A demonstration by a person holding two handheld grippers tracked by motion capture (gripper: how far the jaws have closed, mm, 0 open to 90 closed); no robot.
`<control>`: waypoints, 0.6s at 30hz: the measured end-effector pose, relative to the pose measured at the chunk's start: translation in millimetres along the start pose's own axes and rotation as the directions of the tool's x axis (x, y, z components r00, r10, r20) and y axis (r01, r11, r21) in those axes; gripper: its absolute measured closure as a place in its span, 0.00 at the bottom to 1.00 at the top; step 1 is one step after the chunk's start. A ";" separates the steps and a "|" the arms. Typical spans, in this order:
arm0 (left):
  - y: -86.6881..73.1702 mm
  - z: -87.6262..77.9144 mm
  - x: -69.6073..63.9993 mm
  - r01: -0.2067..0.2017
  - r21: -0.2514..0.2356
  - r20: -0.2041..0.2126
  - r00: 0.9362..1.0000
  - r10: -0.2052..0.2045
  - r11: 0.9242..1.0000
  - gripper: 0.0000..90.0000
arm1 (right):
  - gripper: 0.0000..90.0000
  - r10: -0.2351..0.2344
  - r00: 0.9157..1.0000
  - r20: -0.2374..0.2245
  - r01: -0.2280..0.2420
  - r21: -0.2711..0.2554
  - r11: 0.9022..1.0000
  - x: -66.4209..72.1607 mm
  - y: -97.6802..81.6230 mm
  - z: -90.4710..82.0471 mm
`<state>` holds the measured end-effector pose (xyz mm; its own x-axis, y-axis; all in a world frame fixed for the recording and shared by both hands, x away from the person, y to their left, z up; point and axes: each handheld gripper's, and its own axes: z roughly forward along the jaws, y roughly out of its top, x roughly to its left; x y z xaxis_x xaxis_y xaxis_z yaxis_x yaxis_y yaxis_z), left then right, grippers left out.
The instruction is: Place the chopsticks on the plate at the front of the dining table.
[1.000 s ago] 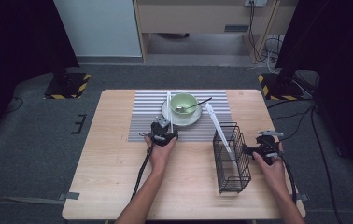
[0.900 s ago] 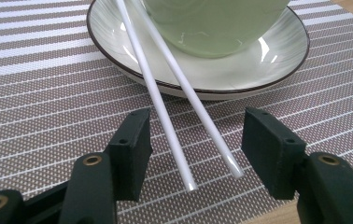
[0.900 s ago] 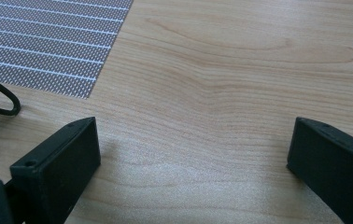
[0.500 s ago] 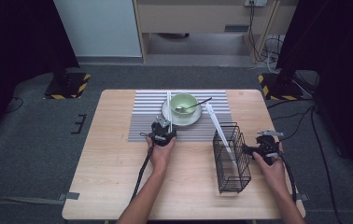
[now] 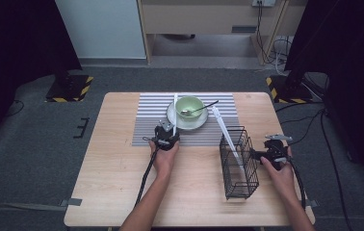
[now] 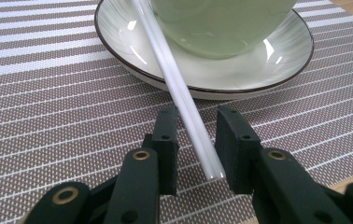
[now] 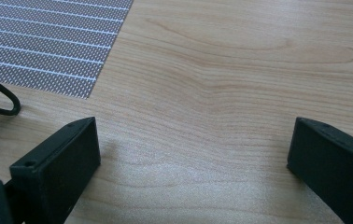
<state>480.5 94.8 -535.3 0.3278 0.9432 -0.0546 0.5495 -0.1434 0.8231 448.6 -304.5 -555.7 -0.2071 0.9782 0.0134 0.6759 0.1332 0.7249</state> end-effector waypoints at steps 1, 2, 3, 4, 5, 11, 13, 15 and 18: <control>-0.1 0.2 -0.1 0.000 0.000 0.002 1.000 0.000 1.000 0.76 | 0.03 -0.001 1.000 0.000 0.001 0.000 1.000 -0.1 0.0 0.0; -0.3 0.5 -0.2 0.002 0.001 0.003 1.000 -0.002 1.000 0.76 | 0.03 0.000 1.000 0.000 0.000 0.000 1.000 0.0 0.0 0.0; -0.5 0.8 -0.1 0.002 0.002 0.005 1.000 -0.002 1.000 0.76 | 0.03 0.000 1.000 0.000 0.000 0.000 1.000 0.0 0.0 0.0; -0.6 1.0 0.1 -0.001 0.006 0.008 1.000 0.001 1.000 0.76 | 0.03 -0.001 1.000 0.000 0.001 -0.001 1.000 -0.1 0.0 0.0; -0.8 1.2 0.4 -0.002 0.008 0.010 1.000 0.002 1.000 0.76 | 0.03 0.000 1.000 0.000 0.000 0.000 1.000 0.0 0.0 0.0; -2.3 3.4 0.6 -0.010 0.014 0.014 1.000 0.010 1.000 0.68 | 0.03 -0.001 1.000 0.000 0.001 0.000 1.000 0.0 0.0 0.0; -2.4 3.2 0.5 -0.022 0.015 0.018 1.000 0.022 1.000 0.63 | 0.03 0.000 1.000 0.000 0.000 0.000 1.000 0.0 0.0 0.0; -1.9 2.2 0.9 -0.026 0.011 0.027 0.999 0.025 1.000 0.53 | 0.03 0.000 1.000 0.000 0.000 0.000 1.000 0.0 0.0 0.0; -1.5 -0.2 2.0 -0.044 0.031 0.032 0.999 0.043 0.999 0.40 | 0.03 -0.001 1.000 0.000 0.001 0.000 1.000 -0.1 0.0 0.1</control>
<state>480.2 96.9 -536.5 0.3753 0.9262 -0.0375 0.5582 -0.1935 0.8068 448.7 -304.6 -555.7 -0.2080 0.9781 0.0128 0.6755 0.1342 0.7251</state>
